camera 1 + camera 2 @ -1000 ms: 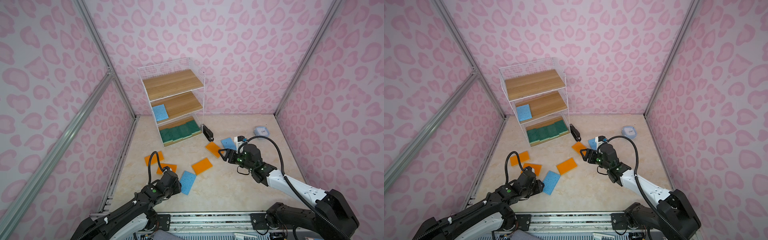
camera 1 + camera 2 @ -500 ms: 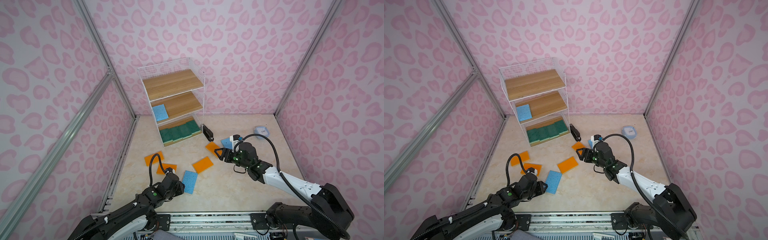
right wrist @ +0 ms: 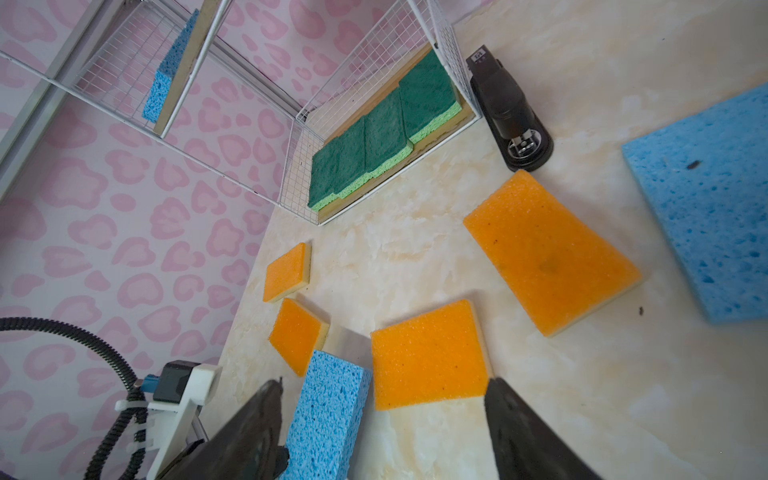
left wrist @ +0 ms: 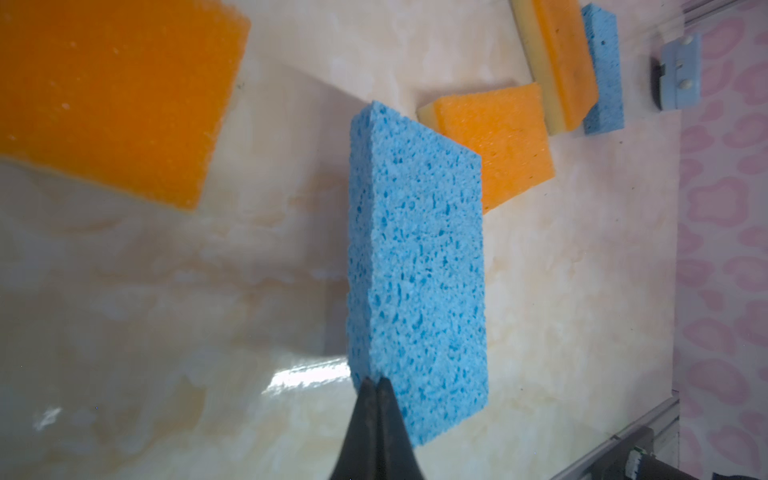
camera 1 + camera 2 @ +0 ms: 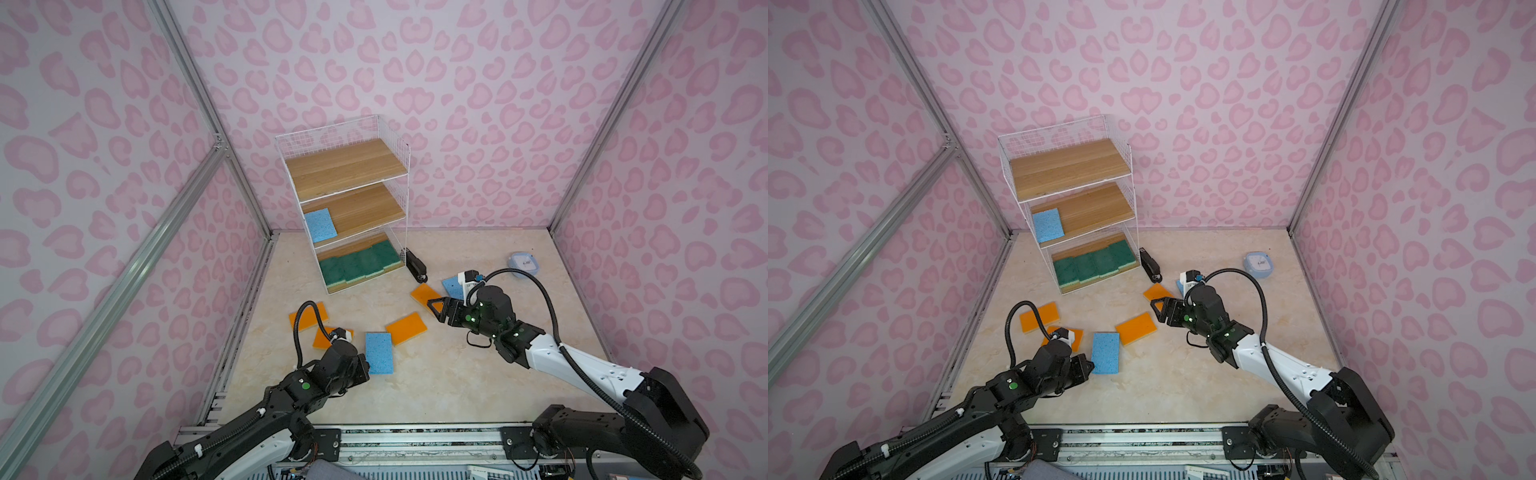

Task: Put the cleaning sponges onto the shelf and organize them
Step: 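Grasp the blue sponge with the left gripper and lift it, then carry the blue sponge with the left gripper toward the right gripper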

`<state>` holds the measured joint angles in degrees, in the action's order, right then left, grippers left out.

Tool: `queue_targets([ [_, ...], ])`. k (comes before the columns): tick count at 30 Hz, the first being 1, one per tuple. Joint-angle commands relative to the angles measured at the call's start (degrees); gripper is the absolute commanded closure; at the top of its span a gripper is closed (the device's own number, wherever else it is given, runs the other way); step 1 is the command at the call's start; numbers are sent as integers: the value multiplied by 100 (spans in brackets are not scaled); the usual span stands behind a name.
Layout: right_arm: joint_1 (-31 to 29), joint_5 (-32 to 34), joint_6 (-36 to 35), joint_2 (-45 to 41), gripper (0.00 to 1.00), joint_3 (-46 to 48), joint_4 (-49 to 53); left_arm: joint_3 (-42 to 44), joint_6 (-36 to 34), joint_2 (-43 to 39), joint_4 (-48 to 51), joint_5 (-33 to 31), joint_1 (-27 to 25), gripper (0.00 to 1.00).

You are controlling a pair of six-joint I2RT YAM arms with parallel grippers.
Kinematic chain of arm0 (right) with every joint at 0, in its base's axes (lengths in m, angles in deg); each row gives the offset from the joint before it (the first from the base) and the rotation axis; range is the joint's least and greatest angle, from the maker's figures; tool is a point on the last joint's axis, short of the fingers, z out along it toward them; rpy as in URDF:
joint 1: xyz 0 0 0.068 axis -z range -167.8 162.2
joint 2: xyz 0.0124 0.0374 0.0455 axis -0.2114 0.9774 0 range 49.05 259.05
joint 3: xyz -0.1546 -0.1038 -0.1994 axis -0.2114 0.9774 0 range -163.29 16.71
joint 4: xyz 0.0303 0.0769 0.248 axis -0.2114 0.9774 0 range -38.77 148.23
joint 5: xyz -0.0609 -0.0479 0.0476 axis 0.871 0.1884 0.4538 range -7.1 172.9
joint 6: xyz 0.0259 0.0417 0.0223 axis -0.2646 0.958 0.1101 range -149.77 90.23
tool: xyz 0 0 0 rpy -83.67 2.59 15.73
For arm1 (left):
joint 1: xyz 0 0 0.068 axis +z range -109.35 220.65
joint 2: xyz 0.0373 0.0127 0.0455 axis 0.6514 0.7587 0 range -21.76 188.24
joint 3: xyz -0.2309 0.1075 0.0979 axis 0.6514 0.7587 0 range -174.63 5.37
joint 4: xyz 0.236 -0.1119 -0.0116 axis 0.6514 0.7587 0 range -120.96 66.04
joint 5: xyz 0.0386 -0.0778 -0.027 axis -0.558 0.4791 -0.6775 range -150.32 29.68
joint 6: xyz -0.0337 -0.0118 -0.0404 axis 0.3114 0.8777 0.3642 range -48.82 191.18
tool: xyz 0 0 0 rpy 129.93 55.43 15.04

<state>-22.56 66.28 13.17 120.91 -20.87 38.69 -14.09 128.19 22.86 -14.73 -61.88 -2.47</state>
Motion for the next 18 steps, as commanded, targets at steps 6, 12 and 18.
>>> queue_targets([
  [6, -16, -490, -68, -110, 22, 76, -284, -1051, -107, 211, 227, -463, 13, 96],
  [12, -14, -858, -33, -244, 18, 180, -509, -1872, -296, 690, 175, -661, 125, 96],
  [18, -10, -1101, 80, -450, 16, 226, -651, -2434, -410, 1063, 1, -692, 289, 96],
])
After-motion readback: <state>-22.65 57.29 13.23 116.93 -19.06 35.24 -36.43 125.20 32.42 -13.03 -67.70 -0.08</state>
